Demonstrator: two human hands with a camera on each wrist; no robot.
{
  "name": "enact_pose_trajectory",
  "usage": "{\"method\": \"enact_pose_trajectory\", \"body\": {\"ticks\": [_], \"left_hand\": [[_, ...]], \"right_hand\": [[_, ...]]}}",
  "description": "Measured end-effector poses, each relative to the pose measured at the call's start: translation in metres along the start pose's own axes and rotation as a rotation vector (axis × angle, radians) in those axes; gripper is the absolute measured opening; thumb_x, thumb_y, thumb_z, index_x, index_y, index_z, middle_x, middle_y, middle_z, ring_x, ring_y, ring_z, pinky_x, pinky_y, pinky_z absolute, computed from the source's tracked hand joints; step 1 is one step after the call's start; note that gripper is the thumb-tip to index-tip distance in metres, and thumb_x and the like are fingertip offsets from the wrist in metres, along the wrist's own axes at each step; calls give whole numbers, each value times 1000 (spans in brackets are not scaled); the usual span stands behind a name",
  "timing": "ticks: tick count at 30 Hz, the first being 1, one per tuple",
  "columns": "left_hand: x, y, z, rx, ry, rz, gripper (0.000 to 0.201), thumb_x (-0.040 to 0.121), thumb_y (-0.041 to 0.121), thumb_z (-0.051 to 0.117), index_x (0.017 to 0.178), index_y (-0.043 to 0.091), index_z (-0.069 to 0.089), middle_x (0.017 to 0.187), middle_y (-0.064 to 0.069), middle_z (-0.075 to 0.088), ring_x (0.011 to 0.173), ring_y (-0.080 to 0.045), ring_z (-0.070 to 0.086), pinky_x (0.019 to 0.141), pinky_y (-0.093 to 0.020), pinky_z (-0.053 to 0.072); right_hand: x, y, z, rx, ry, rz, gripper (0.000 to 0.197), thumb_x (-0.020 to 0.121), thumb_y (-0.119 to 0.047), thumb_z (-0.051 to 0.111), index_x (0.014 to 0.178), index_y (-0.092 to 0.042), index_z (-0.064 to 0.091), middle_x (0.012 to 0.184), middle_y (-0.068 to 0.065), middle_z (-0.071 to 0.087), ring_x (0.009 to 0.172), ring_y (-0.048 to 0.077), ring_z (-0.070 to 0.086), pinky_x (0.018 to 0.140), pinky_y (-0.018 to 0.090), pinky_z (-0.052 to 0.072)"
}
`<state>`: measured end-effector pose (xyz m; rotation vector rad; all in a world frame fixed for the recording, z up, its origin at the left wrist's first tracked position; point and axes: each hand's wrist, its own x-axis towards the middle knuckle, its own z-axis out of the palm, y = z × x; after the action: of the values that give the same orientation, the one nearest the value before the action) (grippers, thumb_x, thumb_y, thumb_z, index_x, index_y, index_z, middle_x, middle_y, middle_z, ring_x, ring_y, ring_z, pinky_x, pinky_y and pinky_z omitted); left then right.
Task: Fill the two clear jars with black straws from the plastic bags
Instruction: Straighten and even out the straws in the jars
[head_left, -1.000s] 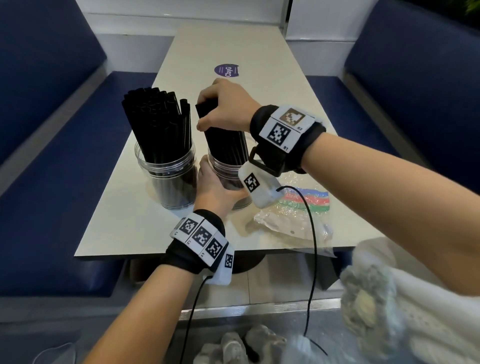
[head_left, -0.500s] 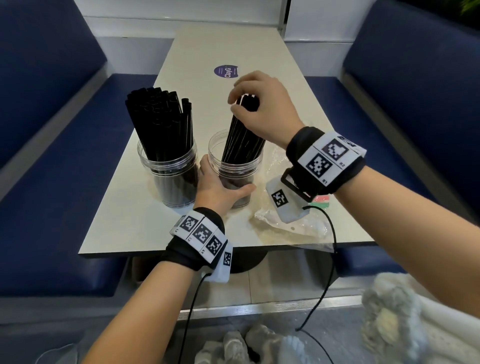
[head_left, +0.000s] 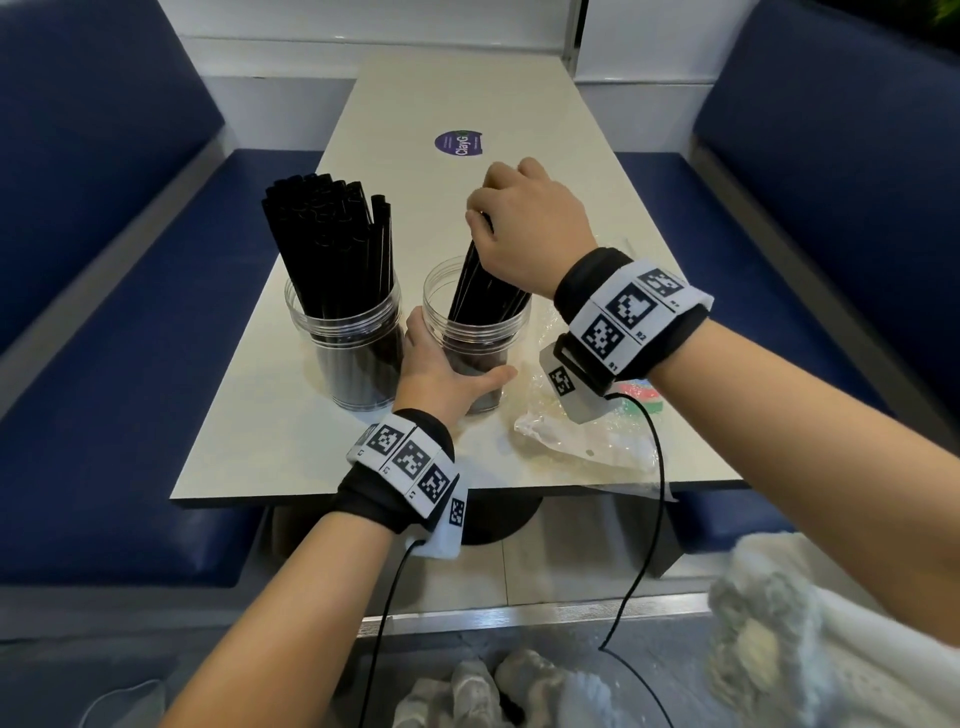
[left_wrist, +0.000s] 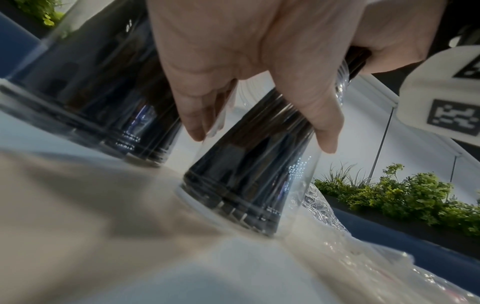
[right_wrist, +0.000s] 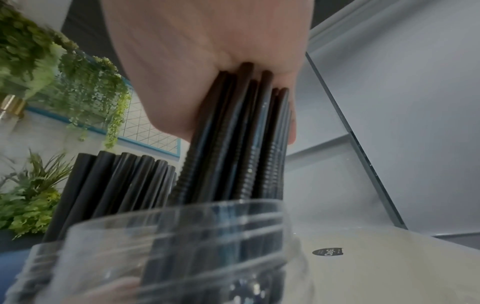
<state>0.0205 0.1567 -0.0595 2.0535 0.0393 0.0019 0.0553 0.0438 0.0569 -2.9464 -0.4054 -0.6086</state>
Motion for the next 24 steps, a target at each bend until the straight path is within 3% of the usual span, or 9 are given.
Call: {"method": "enact_pose_trajectory", "body": {"ticks": [4, 9, 13, 18, 20, 24], "left_hand": [[0, 0, 0, -4, -3, -2, 114, 57, 30, 88, 143, 9, 16, 148, -9, 32, 137, -23, 32, 113, -35, 30], [1, -2, 1, -11, 11, -8, 114, 54, 32, 89, 141, 9, 19, 144, -10, 37, 134, -23, 37, 112, -40, 34], [0, -2, 2, -26, 6, -16, 115, 53, 33, 89, 141, 10, 18, 143, -10, 37, 133, -23, 38, 111, -41, 35], [-2, -7, 5, -75, 10, -50, 119, 32, 57, 82, 132, 30, 24, 136, -7, 44, 125, -26, 48, 103, -45, 44], [-2, -4, 4, -44, 4, -46, 119, 39, 51, 85, 136, 23, 22, 139, -9, 42, 128, -26, 45, 106, -44, 41], [1, -5, 2, -17, -6, -23, 118, 52, 35, 89, 142, 9, 17, 145, -10, 34, 134, -23, 36, 112, -40, 34]], "right_hand": [[-3, -5, 0, -30, -8, 106, 36, 97, -25, 30, 115, -6, 55, 122, 10, 52, 118, 32, 41, 86, 39, 39], [-4, -9, -2, 21, 19, 178, 30, 95, -23, 33, 105, -6, 55, 114, 10, 53, 99, 35, 53, 68, 34, 31], [-7, -9, -3, 105, 139, 154, 27, 93, -22, 35, 99, -4, 55, 104, 12, 55, 89, 32, 52, 65, 33, 31], [-8, -6, -12, 321, 371, 220, 25, 93, -19, 36, 99, -4, 55, 91, 9, 51, 78, 21, 40, 64, 33, 30], [-13, -5, -12, 325, 340, 246, 26, 94, -19, 34, 100, -5, 56, 90, 5, 49, 82, 22, 43, 66, 33, 30], [-24, -8, -9, 145, 156, 227, 36, 97, -28, 31, 96, -7, 59, 107, 7, 60, 101, 30, 48, 74, 35, 32]]}}
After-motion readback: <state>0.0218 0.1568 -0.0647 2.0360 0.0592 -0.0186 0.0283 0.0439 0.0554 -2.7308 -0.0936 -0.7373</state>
